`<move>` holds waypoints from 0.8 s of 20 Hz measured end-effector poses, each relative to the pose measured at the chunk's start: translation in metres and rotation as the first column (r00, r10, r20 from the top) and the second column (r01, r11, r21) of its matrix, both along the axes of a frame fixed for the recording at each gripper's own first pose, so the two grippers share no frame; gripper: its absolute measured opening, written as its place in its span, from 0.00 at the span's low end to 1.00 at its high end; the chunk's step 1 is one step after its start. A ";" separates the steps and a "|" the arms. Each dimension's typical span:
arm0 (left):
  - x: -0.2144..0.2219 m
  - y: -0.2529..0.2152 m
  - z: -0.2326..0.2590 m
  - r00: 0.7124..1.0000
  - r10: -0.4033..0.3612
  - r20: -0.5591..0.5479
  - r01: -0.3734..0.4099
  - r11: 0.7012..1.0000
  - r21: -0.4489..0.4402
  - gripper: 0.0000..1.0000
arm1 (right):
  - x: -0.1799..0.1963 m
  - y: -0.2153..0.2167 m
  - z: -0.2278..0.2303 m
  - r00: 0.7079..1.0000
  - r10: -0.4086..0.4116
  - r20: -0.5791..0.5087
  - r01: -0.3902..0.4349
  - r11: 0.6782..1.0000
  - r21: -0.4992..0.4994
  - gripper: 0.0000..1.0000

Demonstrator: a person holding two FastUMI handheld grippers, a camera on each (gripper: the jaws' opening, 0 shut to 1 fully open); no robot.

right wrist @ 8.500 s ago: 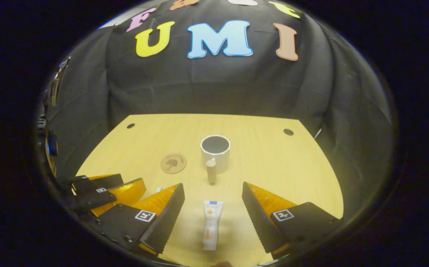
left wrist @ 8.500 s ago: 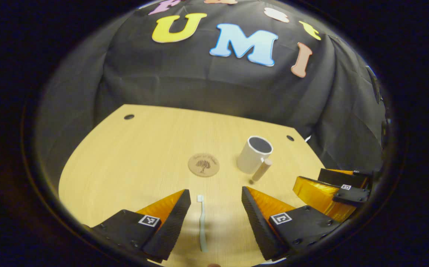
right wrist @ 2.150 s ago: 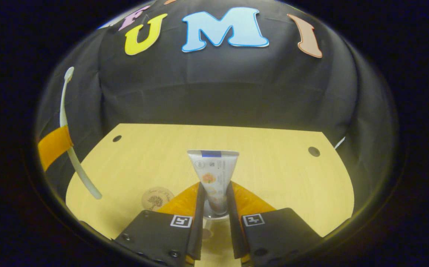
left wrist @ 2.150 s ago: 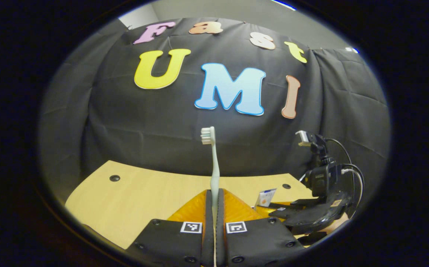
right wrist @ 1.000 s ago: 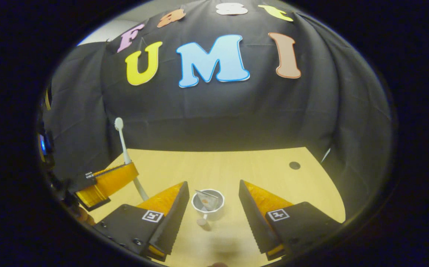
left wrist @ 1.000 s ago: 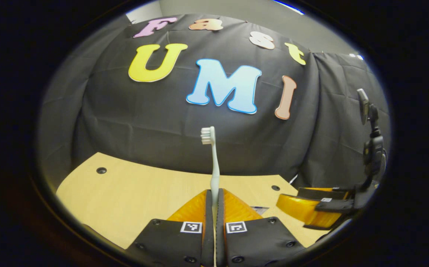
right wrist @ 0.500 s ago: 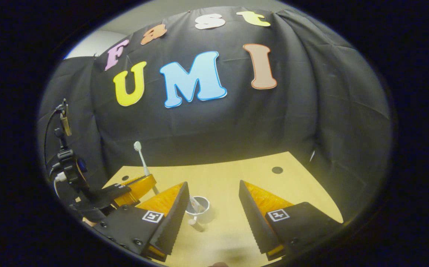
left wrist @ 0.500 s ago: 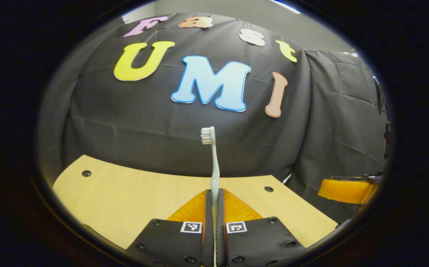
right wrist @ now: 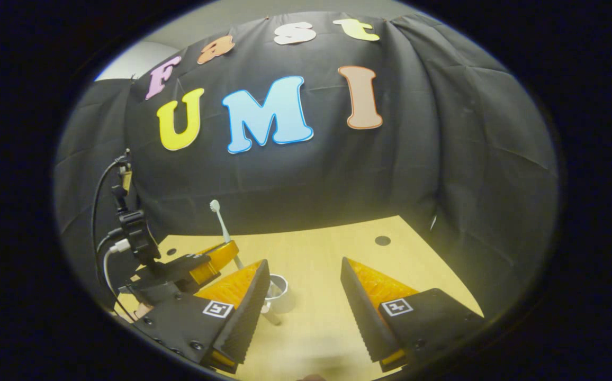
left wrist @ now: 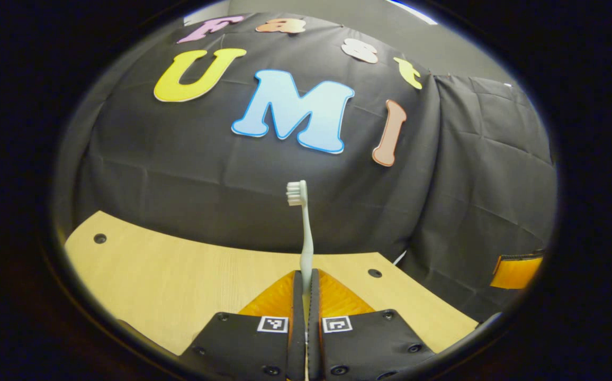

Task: Put the toothbrush and toothpaste on the desktop into the cup, then pick up the cup and place it on the coaster on the desktop.

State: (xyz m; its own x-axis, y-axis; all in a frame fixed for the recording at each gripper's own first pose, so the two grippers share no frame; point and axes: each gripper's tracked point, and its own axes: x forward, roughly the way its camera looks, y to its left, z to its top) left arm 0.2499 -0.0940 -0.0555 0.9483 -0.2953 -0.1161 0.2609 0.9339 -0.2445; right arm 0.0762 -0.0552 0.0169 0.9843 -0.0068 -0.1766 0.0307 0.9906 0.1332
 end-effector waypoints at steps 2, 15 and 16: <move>0.002 -0.003 -0.009 1.000 -0.004 -0.011 0.004 1.000 0.005 0.09 | -0.001 0.001 -0.002 1.000 0.002 -0.006 -0.002 1.000 0.003 0.85; 0.008 -0.021 -0.057 0.996 -0.045 -0.072 0.052 0.993 0.106 0.13 | -0.010 0.016 -0.009 0.999 0.029 -0.031 -0.029 1.000 0.003 0.87; 0.008 -0.021 -0.061 0.996 -0.045 -0.080 0.053 0.993 0.109 0.13 | -0.011 0.016 -0.008 0.999 0.029 -0.029 -0.029 1.000 0.002 0.87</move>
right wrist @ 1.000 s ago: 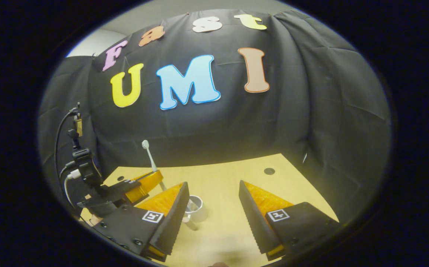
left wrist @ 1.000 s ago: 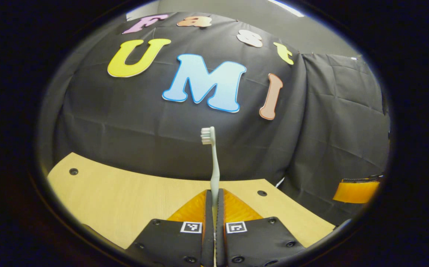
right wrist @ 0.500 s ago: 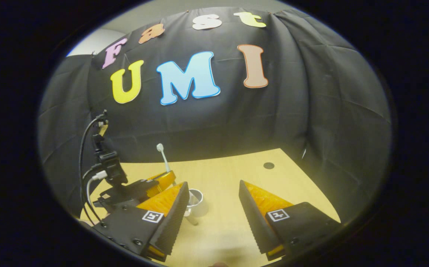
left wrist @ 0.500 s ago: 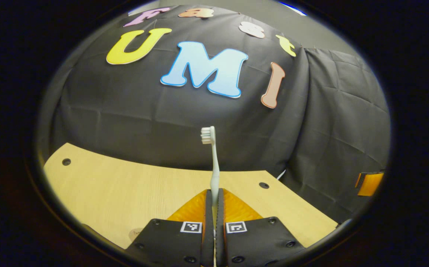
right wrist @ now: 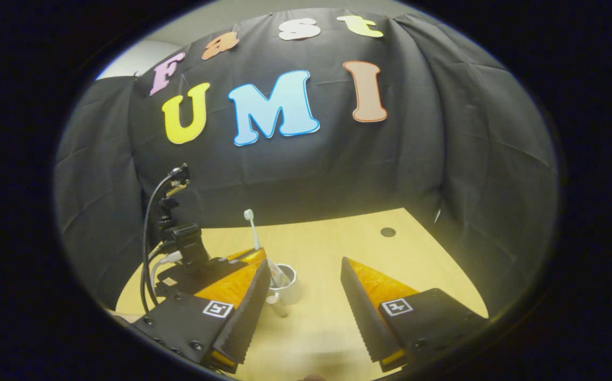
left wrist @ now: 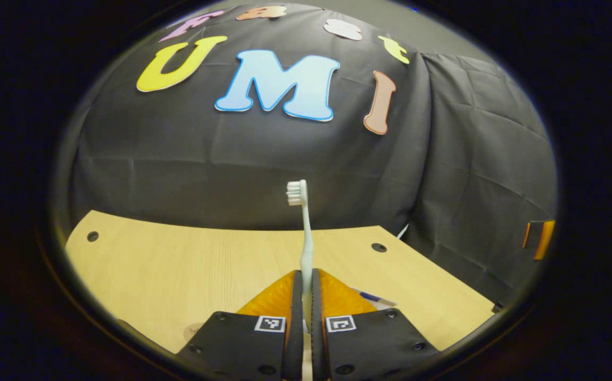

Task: Put the toothbrush and toothpaste on the desktop into the cup, then pick up the cup and place it on the coaster on the desktop.

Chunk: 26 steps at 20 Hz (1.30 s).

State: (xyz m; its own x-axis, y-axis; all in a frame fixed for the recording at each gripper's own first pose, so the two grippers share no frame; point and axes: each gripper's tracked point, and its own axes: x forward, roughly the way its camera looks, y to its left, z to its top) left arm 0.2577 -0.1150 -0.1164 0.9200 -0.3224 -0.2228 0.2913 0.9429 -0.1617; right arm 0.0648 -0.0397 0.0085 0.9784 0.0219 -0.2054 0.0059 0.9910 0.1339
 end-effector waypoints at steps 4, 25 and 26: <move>-0.006 0.006 0.000 1.000 0.014 -0.004 -0.014 1.000 -0.011 0.31 | -0.003 0.000 0.000 1.000 0.002 0.000 -0.002 1.000 0.003 0.87; -0.109 0.077 0.107 0.967 0.126 0.220 -0.129 0.992 -0.001 0.86 | 0.005 0.044 -0.009 0.995 0.055 -0.085 -0.060 0.997 -0.055 0.88; -0.114 0.082 0.109 0.967 0.126 0.223 -0.129 0.992 -0.002 0.88 | 0.008 0.047 -0.012 0.994 0.059 -0.097 -0.065 0.996 -0.061 0.86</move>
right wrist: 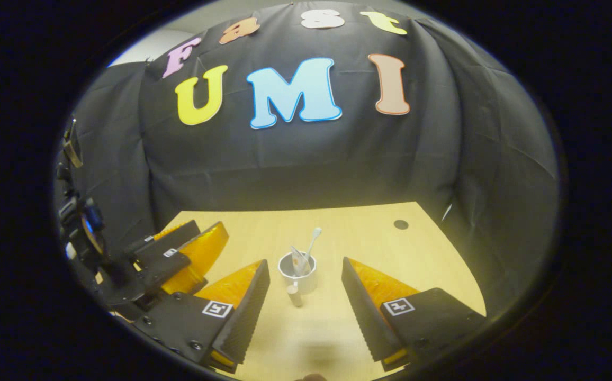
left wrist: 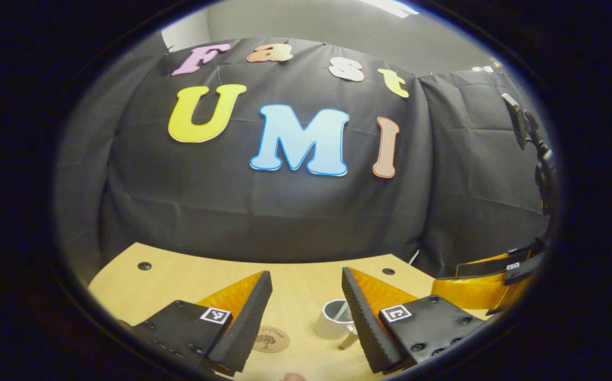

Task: Put the toothbrush and toothpaste on the desktop into the cup, then pick up the cup and place it on the coaster on the desktop.

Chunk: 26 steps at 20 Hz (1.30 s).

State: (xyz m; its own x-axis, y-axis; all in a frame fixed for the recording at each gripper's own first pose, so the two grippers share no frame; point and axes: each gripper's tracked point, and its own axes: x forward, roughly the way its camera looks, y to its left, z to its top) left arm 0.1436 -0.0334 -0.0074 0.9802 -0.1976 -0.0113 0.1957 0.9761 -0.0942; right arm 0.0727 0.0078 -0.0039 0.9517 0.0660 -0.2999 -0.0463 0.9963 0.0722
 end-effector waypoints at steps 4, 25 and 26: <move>-0.014 0.017 0.004 1.000 0.021 -0.006 -0.021 1.000 -0.001 0.87 | 0.015 0.011 -0.014 0.998 0.012 -0.062 -0.014 1.000 -0.024 0.86; -0.032 0.084 0.014 0.992 0.119 -0.041 -0.120 0.992 -0.029 0.87 | 0.087 0.029 -0.123 0.837 -0.050 -0.545 -0.017 0.993 -0.118 0.88; -0.031 0.084 0.015 0.993 0.113 -0.040 -0.114 0.993 -0.032 0.87 | 0.088 0.029 -0.127 0.824 -0.052 -0.563 -0.022 0.992 -0.125 0.88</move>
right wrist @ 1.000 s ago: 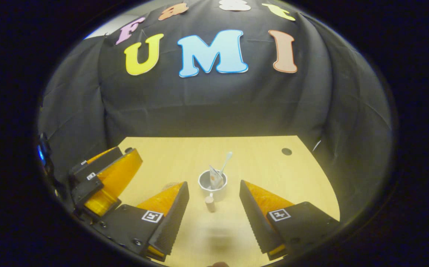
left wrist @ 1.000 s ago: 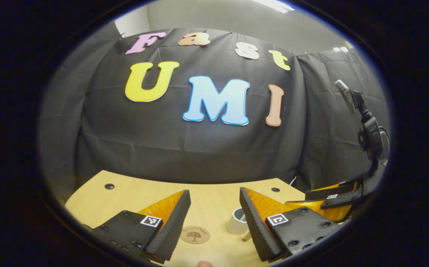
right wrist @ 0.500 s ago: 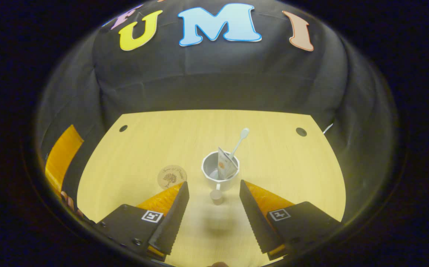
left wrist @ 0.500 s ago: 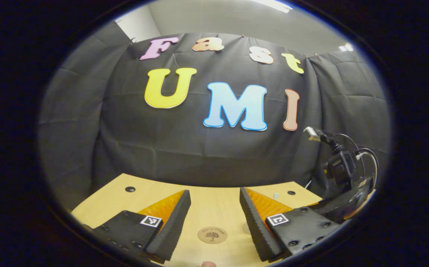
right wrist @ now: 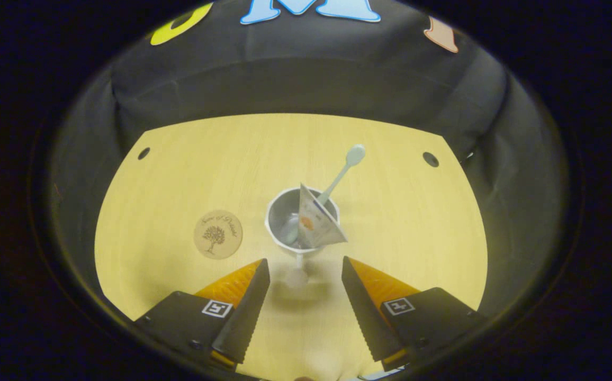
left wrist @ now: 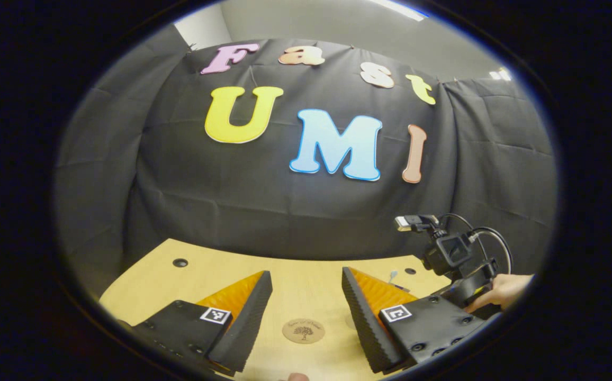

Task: Put the toothbrush and toothpaste on the desktop into the cup, then pick up the cup and place it on the coaster on the desktop.

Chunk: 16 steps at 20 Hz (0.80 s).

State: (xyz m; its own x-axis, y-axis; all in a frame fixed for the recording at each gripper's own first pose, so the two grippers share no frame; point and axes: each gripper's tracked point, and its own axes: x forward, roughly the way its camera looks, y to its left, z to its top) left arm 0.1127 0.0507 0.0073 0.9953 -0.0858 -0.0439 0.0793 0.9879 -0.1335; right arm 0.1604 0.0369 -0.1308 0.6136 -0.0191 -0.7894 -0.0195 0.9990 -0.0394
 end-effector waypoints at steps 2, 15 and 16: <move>0.001 0.000 -0.003 1.000 -0.007 -0.006 0.007 1.000 0.004 0.87 | 0.004 0.000 -0.007 0.999 0.002 -0.039 -0.003 1.000 -0.018 0.89; 0.000 0.001 -0.024 0.998 -0.010 -0.065 0.006 0.998 -0.055 0.87 | 0.022 0.000 -0.051 0.965 0.051 -0.257 -0.060 0.998 -0.028 0.65; -0.002 0.001 -0.025 0.998 -0.008 -0.068 0.004 0.998 -0.055 0.87 | 0.021 0.000 -0.053 0.962 0.058 -0.266 -0.067 0.997 -0.024 0.60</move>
State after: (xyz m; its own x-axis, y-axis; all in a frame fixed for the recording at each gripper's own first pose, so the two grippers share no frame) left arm 0.1108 0.0519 -0.0172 0.9897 -0.0956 -0.1069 0.0737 0.9785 -0.1927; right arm 0.1812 0.0365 -0.1837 0.3831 -0.0153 -0.9236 -0.0960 0.9938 -0.0562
